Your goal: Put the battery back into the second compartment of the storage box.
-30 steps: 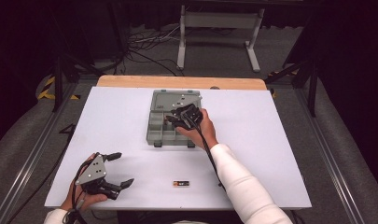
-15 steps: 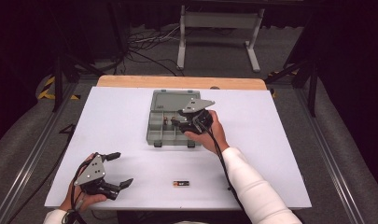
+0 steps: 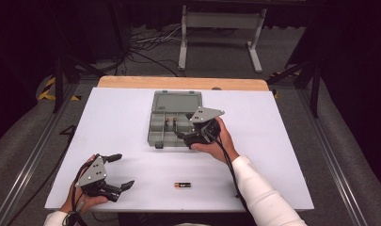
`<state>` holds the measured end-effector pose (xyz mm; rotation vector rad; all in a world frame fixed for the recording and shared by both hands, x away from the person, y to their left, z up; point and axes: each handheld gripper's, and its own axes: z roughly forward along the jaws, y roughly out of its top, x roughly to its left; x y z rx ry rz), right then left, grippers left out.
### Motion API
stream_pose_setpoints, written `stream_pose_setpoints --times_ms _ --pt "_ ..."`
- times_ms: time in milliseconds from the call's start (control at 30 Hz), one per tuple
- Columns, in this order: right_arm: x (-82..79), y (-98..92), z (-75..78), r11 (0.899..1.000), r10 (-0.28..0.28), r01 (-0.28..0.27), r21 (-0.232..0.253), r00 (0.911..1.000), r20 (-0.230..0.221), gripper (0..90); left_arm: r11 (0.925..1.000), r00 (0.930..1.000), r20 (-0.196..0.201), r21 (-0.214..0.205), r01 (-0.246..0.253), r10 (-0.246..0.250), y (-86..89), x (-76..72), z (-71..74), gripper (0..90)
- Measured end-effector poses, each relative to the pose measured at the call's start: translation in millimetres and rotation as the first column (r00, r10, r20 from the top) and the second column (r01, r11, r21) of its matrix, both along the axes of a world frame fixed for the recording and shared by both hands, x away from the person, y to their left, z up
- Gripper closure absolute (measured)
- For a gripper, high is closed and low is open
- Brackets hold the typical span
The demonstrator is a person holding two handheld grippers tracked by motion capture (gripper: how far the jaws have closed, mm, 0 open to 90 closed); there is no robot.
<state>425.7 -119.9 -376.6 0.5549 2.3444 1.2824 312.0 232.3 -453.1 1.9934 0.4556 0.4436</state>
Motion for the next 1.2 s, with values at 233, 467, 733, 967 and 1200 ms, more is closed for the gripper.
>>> stream_pose_setpoints --times_ms 233,467,733,967,1200 --pt "-17.3 -8.0 -1.3 1.000 0.008 -0.008 0.019 0.9998 0.017 18.7 1.0000 1.0000 -0.004 0.001 0.002 -0.002 -0.7 0.1 -0.4 4.5" --pt "-29.8 -12.7 -2.3 0.999 0.046 -0.046 0.008 0.9988 0.015 15.6 1.0000 1.0000 -0.006 0.001 0.002 -0.002 -1.2 0.1 -0.6 4.4" --pt "-47.8 -19.2 -12.7 0.996 0.085 -0.085 -0.021 0.9962 -0.021 12.5 1.0000 1.0000 -0.005 0.004 0.004 -0.004 -1.8 -0.2 -1.2 4.1" --pt "-65.8 -23.2 -28.0 0.989 0.139 -0.143 -0.043 0.9872 -0.078 15.5 1.0000 1.0000 -0.004 0.007 0.003 -0.003 -3.2 -0.9 -1.1 4.1" --pt "-83.3 -22.2 -48.4 0.971 0.206 -0.223 -0.092 0.9648 -0.164 22.2 1.0000 1.0000 -0.003 0.000 0.000 0.000 -2.6 -0.5 -1.2 4.1"
